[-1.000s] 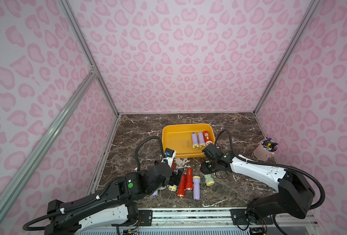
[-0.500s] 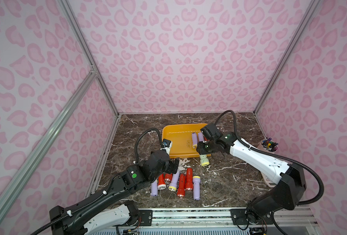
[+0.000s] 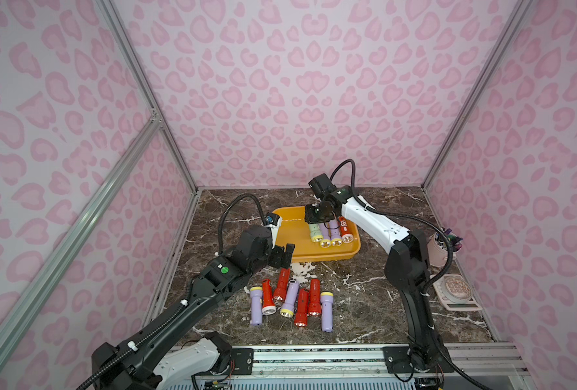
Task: Put the flashlights into the storage boxes
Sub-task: Place the flashlight at the storage box.
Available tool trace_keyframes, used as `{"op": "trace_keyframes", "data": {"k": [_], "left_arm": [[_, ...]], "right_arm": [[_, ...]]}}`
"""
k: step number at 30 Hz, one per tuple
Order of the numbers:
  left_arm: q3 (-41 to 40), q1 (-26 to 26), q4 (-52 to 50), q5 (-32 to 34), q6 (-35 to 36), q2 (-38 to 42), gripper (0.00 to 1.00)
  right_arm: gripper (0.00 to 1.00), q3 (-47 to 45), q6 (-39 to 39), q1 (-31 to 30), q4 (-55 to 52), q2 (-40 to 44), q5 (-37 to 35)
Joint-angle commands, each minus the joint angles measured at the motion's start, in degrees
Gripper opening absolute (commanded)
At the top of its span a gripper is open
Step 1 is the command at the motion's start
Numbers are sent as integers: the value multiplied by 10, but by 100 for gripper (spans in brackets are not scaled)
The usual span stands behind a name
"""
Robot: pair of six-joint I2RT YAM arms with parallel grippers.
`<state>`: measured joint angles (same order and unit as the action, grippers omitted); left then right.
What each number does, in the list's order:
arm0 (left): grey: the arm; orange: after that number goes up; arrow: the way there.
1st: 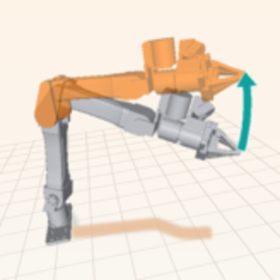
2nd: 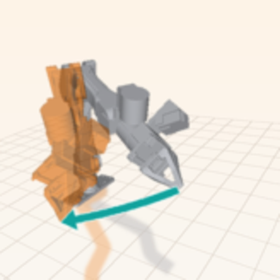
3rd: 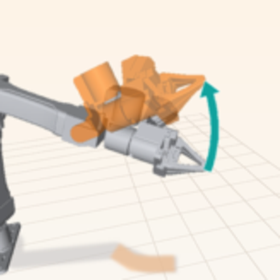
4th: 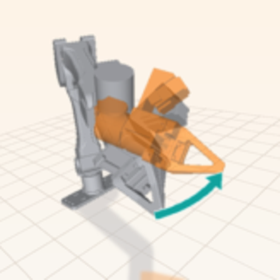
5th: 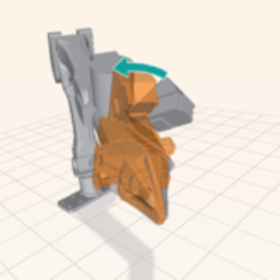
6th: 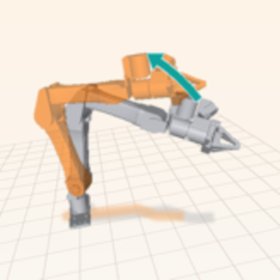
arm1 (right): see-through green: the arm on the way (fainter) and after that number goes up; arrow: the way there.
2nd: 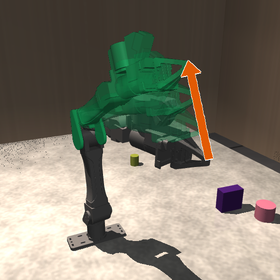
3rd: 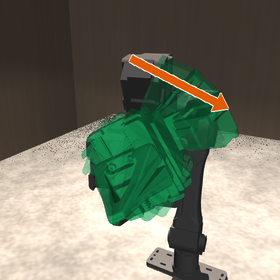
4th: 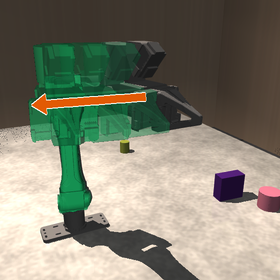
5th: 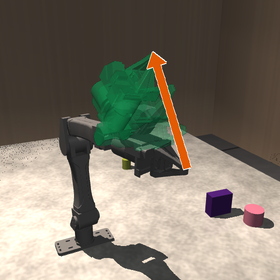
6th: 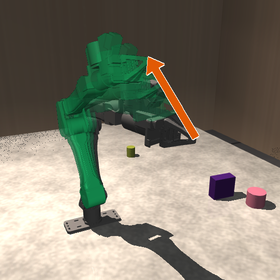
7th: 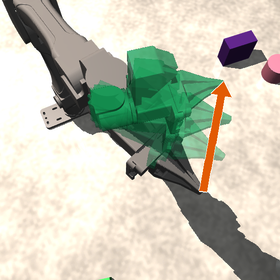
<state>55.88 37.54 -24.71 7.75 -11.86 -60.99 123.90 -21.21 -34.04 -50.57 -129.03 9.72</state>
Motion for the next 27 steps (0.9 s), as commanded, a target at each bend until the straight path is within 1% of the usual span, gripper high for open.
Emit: {"op": "trace_keyframes", "data": {"k": [1, 4, 7, 12, 17, 20, 27], "left_arm": [[20, -18, 23, -37, 22, -17, 96], [33, -31, 24, -49, 33, -38, 96], [50, -40, 20, -60, 41, -59, 96], [74, -51, 18, -70, 40, -91, 95], [92, -54, 15, -77, 29, -109, 95], [97, -54, 15, -78, 23, -117, 95], [93, -54, 23, -89, 10, -121, 94]], "right_arm": [[39, 75, 19, 5, -49, -65, 13], [39, 140, 23, 9, -71, -118, 17], [39, 165, 23, 14, -77, -150, 20], [39, 152, 35, 19, -84, -162, 11], [39, 92, 40, 28, -61, -144, 11], [40, 77, 40, 38, -55, -140, 19], [47, 70, 55, 44, -61, -127, 14]]}}
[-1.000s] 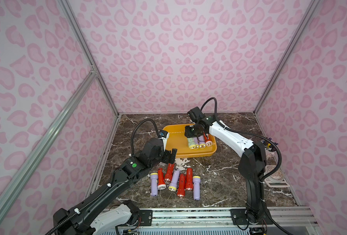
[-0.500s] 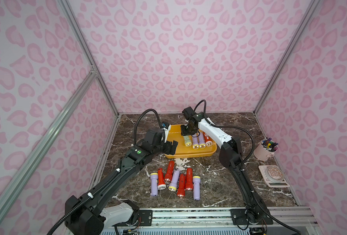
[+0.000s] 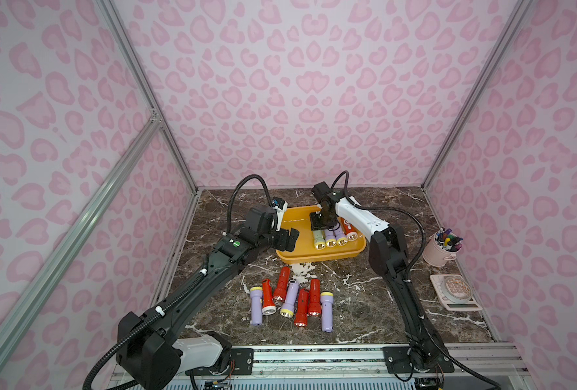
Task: Put the flashlights into the storage boxes
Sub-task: Place the flashlight at the storage box, then pick up the flashlight from the center of the board.
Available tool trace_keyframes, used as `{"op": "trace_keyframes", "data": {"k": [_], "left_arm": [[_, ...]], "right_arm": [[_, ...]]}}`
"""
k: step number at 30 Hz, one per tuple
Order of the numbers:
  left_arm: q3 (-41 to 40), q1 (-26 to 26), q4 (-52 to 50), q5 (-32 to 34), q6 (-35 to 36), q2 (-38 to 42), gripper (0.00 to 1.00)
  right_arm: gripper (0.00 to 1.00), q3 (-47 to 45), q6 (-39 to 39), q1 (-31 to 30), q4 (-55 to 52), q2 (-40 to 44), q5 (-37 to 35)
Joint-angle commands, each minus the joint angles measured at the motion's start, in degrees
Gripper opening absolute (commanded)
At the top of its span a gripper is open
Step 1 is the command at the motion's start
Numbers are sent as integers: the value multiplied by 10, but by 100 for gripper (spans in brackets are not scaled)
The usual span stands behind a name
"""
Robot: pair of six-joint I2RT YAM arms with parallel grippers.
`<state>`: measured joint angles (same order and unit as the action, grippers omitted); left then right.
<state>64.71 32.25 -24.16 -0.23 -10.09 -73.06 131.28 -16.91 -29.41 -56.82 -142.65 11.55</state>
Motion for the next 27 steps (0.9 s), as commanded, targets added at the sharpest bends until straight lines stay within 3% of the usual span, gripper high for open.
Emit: {"op": "trace_keyframes", "data": {"k": [1, 13, 22, 27], "left_arm": [[4, -1, 18, -12, -9, 0, 94], [-33, -1, 38, -21, -32, 52, 94], [-60, 1, 40, -24, -53, 51, 94], [-104, 21, 87, 10, -58, 28, 91]], "right_arm": [[48, -7, 13, -2, 1, 15, -5], [53, -140, 9, -11, 28, 215, 7], [54, -304, 8, -12, 64, 366, 16], [54, -450, 8, -16, 128, 446, -15]]}}
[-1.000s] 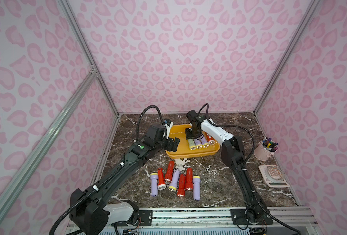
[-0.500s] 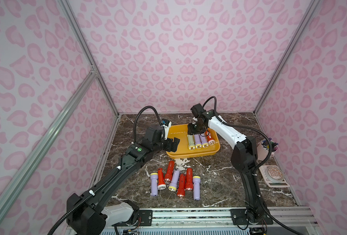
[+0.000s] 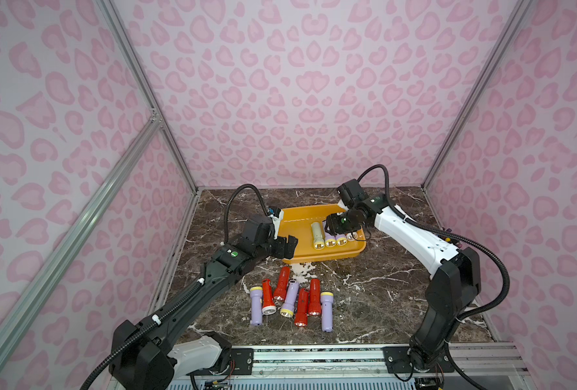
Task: Put the flashlights into the storage boxes
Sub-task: Pick up the flashlight from the center of the board.
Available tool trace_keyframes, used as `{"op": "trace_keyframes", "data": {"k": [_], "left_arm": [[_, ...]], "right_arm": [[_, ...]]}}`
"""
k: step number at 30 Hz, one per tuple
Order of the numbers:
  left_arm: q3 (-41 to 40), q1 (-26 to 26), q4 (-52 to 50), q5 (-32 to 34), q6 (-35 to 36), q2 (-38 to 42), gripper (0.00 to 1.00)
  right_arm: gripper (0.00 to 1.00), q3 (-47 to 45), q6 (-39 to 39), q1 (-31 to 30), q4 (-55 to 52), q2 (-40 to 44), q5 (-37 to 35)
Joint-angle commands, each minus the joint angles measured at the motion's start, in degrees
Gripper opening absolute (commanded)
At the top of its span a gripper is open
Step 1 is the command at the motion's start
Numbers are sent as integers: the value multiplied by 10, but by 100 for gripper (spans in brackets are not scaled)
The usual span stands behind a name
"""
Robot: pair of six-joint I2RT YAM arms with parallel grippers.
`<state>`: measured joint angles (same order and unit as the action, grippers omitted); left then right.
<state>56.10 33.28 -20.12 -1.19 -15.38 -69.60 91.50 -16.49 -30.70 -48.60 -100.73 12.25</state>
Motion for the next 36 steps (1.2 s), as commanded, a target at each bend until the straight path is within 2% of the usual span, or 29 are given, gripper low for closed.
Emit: {"op": "trace_keyframes", "data": {"k": [1, 4, 10, 14, 18, 21, 24, 29, 36], "left_arm": [[-29, 22, 60, 30, -5, -7, 91], [-46, 73, 88, 67, -8, -4, 91], [-53, 241, 88, 188, -22, 3, 91], [-87, 341, 78, 298, -104, 24, 91], [-91, 402, 47, 345, -178, 36, 91], [-78, 425, 1, 368, -209, 39, 91], [-85, 432, -23, 375, -220, 53, 91], [-132, 429, 6, 402, -191, 111, 96], [-181, 399, 19, 386, -183, 199, 97]], "right_arm": [[54, -89, 5, -6, 64, 48, -24], [54, -194, -8, -19, 114, 123, -41], [57, -414, -52, -91, 220, 325, -76], [57, -502, -64, -110, 222, 432, -103], [59, -556, -105, -113, 204, 538, -87], [61, -595, -146, -129, 219, 596, -104], [62, -610, -168, -147, 221, 609, -125], [61, -579, -178, -180, 192, 561, -165], [59, -564, -208, -238, 215, 482, -191]]}}
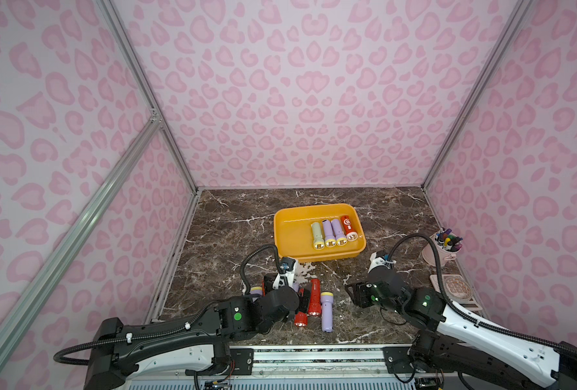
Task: Put the flashlights into the storage boxes
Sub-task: Pick up the flashlight from the center of the board.
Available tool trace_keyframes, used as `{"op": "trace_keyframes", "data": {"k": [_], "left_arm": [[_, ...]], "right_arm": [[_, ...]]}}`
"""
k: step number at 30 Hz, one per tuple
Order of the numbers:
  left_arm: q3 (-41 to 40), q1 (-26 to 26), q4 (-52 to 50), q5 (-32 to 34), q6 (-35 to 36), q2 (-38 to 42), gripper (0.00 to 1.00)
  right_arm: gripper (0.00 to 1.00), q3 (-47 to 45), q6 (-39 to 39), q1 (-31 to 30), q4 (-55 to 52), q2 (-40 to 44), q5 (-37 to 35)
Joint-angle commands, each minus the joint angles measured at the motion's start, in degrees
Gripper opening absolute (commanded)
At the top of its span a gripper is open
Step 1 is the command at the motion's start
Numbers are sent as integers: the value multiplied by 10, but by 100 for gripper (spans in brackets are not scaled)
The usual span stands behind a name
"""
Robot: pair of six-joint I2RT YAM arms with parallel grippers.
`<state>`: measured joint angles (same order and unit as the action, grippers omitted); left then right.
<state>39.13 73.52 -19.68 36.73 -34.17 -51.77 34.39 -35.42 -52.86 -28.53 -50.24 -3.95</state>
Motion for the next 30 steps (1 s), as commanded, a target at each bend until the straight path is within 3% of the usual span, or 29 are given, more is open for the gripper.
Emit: {"op": "trace_keyframes", "data": {"k": [1, 14, 21, 30], "left_arm": [[-16, -8, 18, 3, 8, 28, 97], [40, -93, -15, -37, 50, -28, 98], [15, -165, 2, -98, 64, -6, 98], [3, -183, -8, -118, 72, 28, 98]], "right_arm": [[59, 12, -18, -22, 15, -35, -34], [58, -25, -83, -85, 72, -146, 15], [59, -8, -119, -136, 87, -182, 9], [56, 13, -145, -161, 97, -262, -4]]}}
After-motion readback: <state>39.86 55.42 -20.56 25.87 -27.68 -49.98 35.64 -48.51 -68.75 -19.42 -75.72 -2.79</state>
